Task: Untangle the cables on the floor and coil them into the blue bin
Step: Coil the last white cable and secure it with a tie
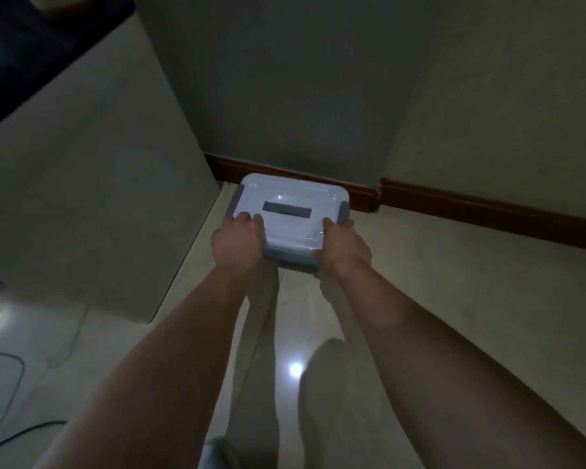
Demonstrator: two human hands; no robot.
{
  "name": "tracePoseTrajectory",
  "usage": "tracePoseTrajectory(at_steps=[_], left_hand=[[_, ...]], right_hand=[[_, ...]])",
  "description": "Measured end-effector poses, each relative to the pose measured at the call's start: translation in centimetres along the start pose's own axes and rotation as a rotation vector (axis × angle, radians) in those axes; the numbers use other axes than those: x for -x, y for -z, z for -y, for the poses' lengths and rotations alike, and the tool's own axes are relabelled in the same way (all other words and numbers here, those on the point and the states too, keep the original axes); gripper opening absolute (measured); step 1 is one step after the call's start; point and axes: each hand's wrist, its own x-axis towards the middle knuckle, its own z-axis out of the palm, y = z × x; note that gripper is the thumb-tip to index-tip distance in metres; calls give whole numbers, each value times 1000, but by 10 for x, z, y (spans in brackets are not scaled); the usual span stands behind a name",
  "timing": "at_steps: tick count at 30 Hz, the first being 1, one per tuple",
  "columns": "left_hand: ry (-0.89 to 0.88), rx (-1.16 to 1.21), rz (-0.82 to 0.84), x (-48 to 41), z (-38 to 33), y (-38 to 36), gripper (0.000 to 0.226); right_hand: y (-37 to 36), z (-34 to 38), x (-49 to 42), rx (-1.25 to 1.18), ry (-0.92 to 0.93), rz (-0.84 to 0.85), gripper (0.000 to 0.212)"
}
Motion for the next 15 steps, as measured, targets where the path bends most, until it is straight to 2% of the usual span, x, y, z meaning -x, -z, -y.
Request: tracePoseTrajectory(at_steps=[4,7,9,12,15], left_hand=[[7,-14,22,-17,1,4,34],[21,30,176,-15,-5,15,49],[58,104,263,-10,-7,27,47],[67,220,280,8,-6,47,38],[44,250,277,38,0,75,50]], right_hand=[[1,10,-13,0,-19,-10,75],[8,7,-4,14,-20,43,81],[15,3,8,-24,-25,97,85],[29,-3,31,-122,0,82,76],[59,-12,60,-71,36,65,65]])
